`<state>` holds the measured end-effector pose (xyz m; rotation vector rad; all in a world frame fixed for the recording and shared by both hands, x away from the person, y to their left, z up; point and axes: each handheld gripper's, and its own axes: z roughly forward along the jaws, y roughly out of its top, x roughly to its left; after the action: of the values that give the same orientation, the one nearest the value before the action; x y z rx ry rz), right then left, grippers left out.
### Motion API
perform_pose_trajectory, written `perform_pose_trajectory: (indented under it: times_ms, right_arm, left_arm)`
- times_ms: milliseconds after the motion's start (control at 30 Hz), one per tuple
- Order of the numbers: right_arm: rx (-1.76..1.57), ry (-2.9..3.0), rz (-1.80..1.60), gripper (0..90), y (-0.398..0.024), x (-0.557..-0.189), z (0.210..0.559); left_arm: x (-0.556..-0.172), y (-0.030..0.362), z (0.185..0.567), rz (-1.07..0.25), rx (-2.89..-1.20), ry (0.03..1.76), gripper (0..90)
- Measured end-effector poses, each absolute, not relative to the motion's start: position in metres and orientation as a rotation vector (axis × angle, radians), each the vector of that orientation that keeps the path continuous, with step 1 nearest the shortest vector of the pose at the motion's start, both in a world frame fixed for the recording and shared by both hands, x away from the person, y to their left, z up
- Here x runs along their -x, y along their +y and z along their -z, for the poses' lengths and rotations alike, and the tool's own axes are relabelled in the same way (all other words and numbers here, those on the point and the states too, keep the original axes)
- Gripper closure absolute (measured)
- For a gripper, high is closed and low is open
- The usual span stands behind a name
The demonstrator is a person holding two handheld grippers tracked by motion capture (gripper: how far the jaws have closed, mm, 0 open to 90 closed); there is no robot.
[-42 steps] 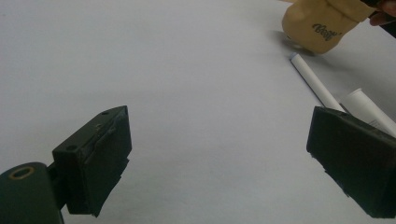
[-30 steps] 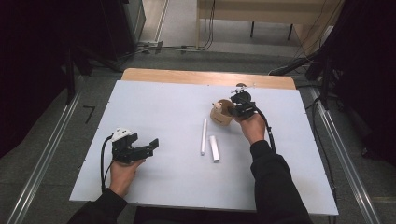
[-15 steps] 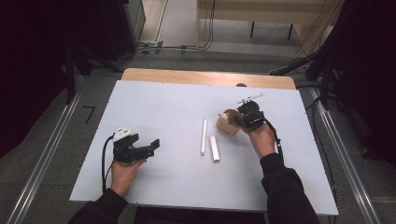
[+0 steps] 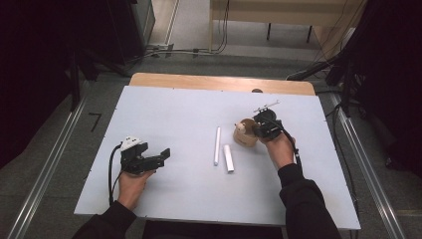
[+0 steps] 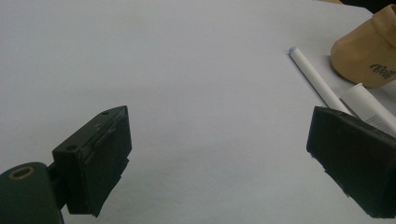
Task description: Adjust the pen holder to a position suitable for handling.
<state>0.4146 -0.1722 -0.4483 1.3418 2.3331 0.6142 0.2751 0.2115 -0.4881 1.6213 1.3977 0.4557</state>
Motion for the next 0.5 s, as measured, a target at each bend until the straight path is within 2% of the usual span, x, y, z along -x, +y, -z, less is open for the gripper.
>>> perform_pose_trajectory:
  times_ms: [100, 200, 333, 500]
  right_arm:
    - [-1.352, 2.346, -0.625, 76.3, -0.172, -0.417, 0.448]
    - [-1.365, 2.354, -0.636, 68.8, -0.173, -0.418, 0.448]
    - [-1.392, 2.346, -0.737, 65.3, -0.181, -0.418, 0.449]
    - [-1.446, 2.352, -0.856, 55.7, -0.190, -0.416, 0.447]
  left_arm:
    - [-0.275, 0.211, 0.488, -0.455, -1.622, 1.399, 6.6]
    - [-0.275, 0.211, 0.488, -0.454, -1.620, 1.396, 6.6]
    - [-0.275, 0.212, 0.488, -0.453, -1.622, 1.398, 6.6]
    - [-0.275, 0.212, 0.488, -0.454, -1.623, 1.400, 6.6]
